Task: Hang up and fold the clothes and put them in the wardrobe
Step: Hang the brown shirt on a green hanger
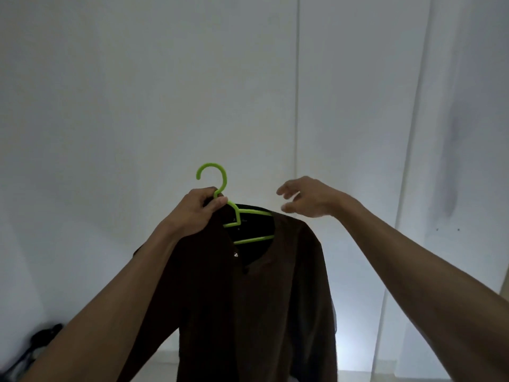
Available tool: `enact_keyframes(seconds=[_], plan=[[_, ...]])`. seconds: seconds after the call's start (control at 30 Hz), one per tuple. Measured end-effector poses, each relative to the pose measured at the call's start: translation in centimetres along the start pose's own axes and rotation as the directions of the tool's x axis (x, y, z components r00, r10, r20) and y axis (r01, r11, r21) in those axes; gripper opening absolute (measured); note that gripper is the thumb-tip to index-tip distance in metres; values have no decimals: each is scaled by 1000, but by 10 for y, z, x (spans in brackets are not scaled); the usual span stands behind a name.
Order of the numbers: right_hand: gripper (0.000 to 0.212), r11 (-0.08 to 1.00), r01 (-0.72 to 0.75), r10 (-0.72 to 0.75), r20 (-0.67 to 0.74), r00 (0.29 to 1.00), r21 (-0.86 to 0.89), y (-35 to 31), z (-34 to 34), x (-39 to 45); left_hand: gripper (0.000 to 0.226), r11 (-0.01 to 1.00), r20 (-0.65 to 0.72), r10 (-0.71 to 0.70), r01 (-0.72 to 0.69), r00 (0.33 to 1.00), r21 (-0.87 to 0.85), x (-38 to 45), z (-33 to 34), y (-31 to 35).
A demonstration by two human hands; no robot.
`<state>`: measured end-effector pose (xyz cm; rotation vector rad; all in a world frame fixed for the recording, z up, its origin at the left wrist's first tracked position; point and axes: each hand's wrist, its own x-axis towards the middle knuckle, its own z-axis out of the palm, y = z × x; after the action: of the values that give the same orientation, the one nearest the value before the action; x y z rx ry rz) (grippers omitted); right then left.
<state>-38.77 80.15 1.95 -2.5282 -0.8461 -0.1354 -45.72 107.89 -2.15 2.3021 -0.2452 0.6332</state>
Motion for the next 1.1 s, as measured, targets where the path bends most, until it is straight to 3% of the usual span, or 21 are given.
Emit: enact_keyframes(seconds=[0.1, 0.2, 0.47, 0.6, 0.73, 0.87, 0.97, 1.03, 1.1], plan=[[32, 1000, -2, 2, 80, 997, 7, 16, 13, -4, 27, 1000, -1, 15, -16, 1000, -21, 0, -5, 0], [22, 997, 53, -52, -23, 998, 64, 27, 25, -6, 29, 999, -2, 18, -18, 1000, -43, -1, -7, 3], [21, 967, 247, -230, -202, 952, 61, -12, 42, 1, 28, 997, 49, 53, -50, 997, -57, 5, -1, 24], [22, 960, 248, -207, -270, 940, 131, -19, 37, 2, 29, 997, 57, 66, -64, 996, -39, 8, -10, 24], [21, 966, 194, -125, -347, 929, 172, -6, 19, -2, 26, 978, -58, 18, -5, 998, 209, -2, -17, 1], [22, 977, 148, -97, -297, 950, 153, -4, 2, -1, 25, 990, -156, 38, -16, 987, 139, -11, -14, -7], [42, 900, 217, -108, -288, 952, 378, -31, -14, 5, 23, 993, -123, 50, -37, 991, 109, -9, -10, 2], [39, 755, 248, -78, -292, 953, 608, -55, -19, 10, 24, 994, -85, 76, -69, 993, 85, -9, -6, 11], [31, 693, 274, -25, -358, 933, 667, -71, -19, 15, 24, 996, -79, 88, -85, 993, 39, -11, -1, 19]])
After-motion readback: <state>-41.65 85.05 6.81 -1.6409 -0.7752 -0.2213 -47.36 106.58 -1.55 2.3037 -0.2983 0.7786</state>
